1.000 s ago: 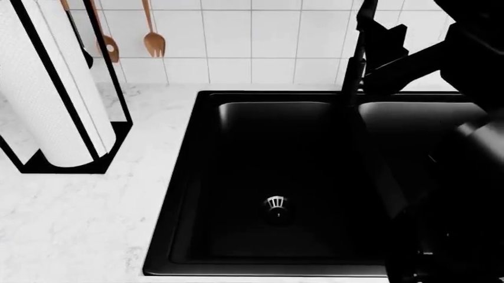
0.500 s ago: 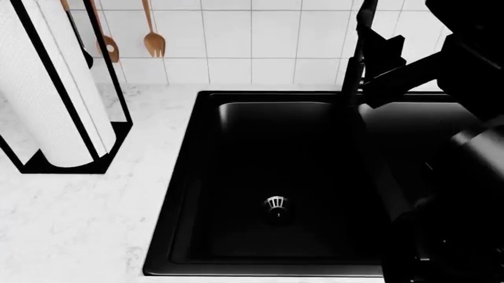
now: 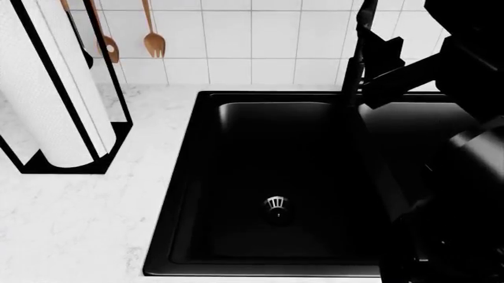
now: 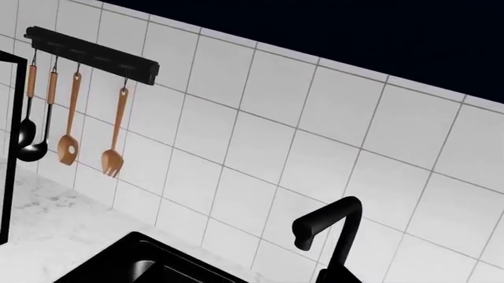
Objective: Pick the corn, radish from the counter and place them in the cabinet. Then close the cabinet.
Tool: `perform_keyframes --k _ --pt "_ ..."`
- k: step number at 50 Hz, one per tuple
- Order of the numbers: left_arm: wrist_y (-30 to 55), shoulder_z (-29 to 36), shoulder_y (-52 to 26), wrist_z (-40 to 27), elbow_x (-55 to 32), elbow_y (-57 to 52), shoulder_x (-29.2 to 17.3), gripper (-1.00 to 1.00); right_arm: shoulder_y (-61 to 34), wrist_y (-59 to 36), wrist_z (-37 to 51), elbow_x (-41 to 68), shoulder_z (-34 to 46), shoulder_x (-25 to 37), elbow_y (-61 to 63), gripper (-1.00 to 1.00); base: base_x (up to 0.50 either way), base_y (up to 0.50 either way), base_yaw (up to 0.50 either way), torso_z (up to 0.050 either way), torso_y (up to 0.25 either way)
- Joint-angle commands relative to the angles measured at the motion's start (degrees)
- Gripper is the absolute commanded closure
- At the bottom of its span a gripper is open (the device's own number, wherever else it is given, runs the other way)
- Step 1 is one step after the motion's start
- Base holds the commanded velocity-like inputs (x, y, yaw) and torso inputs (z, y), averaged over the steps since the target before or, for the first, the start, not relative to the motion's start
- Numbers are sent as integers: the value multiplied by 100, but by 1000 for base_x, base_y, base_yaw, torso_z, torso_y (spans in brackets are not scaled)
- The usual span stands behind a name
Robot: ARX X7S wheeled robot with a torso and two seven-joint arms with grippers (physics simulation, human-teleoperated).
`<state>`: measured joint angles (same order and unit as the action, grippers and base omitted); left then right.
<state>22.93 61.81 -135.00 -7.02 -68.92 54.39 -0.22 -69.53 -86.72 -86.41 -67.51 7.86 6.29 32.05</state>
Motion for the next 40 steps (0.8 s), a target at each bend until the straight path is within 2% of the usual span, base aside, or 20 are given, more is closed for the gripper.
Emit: perform_keyframes --k 1,14,29,40 --pt "998 1657 2 -73 -1908 291 22 -100 -37 -29 5 2 9 1 21 -100 0 0 0 0 -10" --pt "660 2846 73 -84 -2985 254 22 -100 -11 55 101 103 -60 -35 -5 -100 5 0 -1 0 -8" --pt "730 2897 314 -172 -2930 154 22 -100 46 111 188 201 -102 -41 3 -100 6 0 -2 0 -9" --pt "950 2872 490 -219 -2348 3 22 -100 57 86 201 206 -90 -31 10 -100 8 0 -3 0 -9"
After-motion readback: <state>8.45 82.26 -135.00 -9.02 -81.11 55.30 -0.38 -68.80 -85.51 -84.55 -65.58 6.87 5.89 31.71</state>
